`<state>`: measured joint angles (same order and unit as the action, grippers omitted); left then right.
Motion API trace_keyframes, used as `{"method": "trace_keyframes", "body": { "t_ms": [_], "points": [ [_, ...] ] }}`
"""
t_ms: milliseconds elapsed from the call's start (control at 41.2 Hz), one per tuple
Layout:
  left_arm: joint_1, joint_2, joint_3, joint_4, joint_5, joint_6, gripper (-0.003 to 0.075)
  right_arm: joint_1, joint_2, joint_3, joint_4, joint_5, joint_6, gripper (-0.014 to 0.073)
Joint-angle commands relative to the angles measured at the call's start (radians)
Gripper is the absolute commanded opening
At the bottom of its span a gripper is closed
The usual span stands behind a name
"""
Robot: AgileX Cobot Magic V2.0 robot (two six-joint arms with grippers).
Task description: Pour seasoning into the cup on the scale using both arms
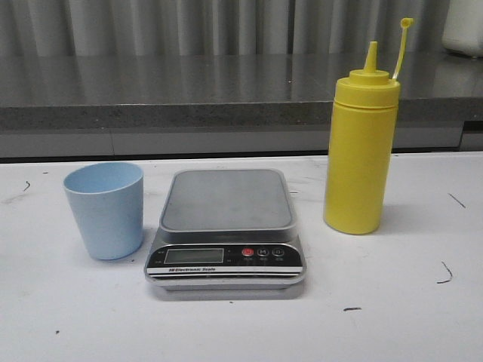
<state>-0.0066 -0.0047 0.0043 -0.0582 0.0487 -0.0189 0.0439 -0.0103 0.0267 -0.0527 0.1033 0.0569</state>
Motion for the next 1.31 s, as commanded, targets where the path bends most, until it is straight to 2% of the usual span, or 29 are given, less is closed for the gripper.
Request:
{"method": "trace_keyframes", "body": {
  "t_ms": [0,582,727,873,1091,1285],
  "points": [
    [0.003,-0.016,0.024,-0.008,-0.079,0.002,-0.002,-0.004,-0.016,-0.006,0.001,-0.082,-0.004,-0.0069],
    [0.003,-0.016,0.024,-0.008,-0.079,0.002,-0.002,-0.004,-0.016,-0.006,0.001,-0.098,-0.004,-0.0069],
    [0.003,-0.016,0.024,-0.008,-0.112,0.002,-0.002,-0.004,-0.016,-0.006,0.0,-0.117,-0.005,-0.0069],
    [0.003,-0.016,-0.009,-0.008,-0.205,0.002,-0.002,-0.001,-0.016,-0.043,0.001,-0.17,-0.004,-0.0069],
    [0.003,-0.005,-0.246,-0.011,-0.049,0.002,-0.002,-0.001,-0.002,-0.262,-0.011,0.009,-0.008,-0.0069],
    [0.003,0.09,-0.471,-0.002,0.132,0.002,-0.002,-0.001,0.108,-0.472,-0.026,0.194,-0.008,-0.0069]
  ]
}}
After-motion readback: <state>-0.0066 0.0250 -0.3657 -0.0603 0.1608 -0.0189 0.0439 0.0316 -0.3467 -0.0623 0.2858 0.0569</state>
